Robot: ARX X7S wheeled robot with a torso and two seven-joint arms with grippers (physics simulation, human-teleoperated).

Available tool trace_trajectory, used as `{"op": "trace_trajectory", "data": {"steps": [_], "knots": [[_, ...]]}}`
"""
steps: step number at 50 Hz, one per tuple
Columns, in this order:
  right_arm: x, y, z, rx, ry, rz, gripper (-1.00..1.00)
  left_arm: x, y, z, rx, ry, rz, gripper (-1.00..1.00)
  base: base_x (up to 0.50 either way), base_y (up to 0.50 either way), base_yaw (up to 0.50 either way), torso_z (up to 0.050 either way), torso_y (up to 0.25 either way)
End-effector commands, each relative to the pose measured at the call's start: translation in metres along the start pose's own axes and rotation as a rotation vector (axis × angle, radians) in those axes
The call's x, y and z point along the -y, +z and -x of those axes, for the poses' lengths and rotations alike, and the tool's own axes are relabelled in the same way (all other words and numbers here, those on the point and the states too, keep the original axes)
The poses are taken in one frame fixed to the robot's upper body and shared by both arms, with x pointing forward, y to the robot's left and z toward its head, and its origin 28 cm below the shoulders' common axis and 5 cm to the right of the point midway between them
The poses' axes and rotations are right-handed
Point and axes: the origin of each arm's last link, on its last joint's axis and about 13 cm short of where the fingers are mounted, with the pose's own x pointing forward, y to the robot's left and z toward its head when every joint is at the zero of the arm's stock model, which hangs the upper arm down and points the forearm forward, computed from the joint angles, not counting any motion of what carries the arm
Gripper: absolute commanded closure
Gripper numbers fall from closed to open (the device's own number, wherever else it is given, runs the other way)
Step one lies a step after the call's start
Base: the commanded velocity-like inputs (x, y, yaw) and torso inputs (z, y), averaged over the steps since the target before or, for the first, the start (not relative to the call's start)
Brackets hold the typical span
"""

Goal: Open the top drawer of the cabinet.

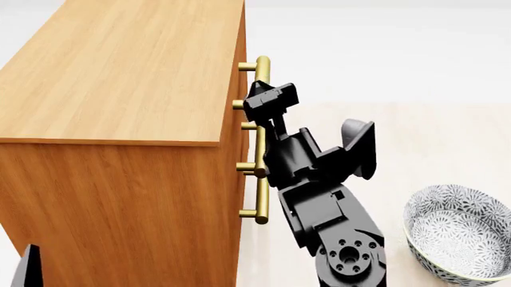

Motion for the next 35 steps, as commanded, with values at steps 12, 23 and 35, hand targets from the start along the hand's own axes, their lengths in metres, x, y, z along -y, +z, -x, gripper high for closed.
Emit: {"op": "trace_trajectory", "data": {"steps": [12, 23, 35], "knots": [[0.002, 0.000, -0.001, 0.001, 0.013, -0.009, 1.00, -0.001, 0.000, 0.001, 0.002, 0.003, 0.003, -1.00, 0.00, 0.00, 0.00, 0.000, 0.000], [-0.002, 0.006, 0.002, 0.031, 0.021, -0.011, 1.00, -0.001, -0.001, 0.000, 0.002, 0.008, 0.001, -1.00, 0.00, 0.00, 0.00, 0.000, 0.000], [-0.015, 0.023, 0.015, 0.095, 0.047, 0.000, 1.00, 0.001, -0.002, -0.001, 0.001, 0.002, 0.005, -1.00, 0.00, 0.00, 0.00, 0.000, 0.000]]}}
